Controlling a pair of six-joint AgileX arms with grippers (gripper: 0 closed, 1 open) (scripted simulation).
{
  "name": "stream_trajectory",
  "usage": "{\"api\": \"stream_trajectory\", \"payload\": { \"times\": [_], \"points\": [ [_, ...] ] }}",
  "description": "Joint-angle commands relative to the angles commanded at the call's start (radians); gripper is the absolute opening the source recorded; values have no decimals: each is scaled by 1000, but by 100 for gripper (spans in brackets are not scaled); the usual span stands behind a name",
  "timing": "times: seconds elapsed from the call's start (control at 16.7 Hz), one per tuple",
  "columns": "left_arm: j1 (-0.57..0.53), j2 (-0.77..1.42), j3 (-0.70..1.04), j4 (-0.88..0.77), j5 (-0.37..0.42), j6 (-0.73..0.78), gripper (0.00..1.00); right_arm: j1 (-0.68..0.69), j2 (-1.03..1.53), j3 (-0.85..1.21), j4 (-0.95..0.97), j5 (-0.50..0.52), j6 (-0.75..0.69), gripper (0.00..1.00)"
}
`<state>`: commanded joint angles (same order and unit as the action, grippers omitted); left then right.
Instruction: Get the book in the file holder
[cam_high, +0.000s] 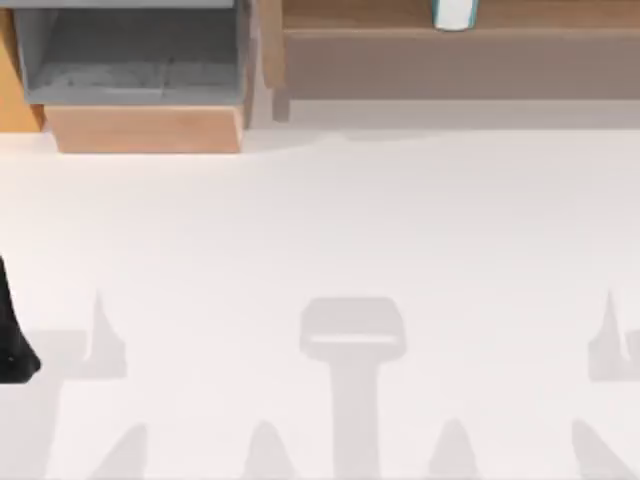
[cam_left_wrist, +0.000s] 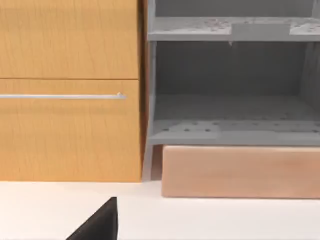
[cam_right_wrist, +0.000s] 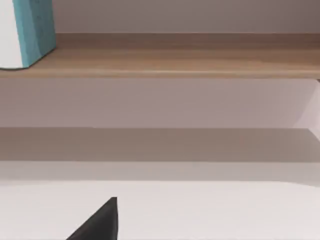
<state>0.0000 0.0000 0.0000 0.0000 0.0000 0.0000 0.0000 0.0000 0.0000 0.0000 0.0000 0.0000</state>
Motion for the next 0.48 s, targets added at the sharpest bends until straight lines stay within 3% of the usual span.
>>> {"api": "stream_trajectory", "payload": {
  "times": [0.24, 0.48],
  "points": [
    [-13, 29, 24, 8, -12, 1, 100, 0, 0, 0, 0, 0, 0, 100],
    [-91, 210, 167, 54, -82, 4, 100, 0, 0, 0, 0, 0, 0, 100]
  ]
}}
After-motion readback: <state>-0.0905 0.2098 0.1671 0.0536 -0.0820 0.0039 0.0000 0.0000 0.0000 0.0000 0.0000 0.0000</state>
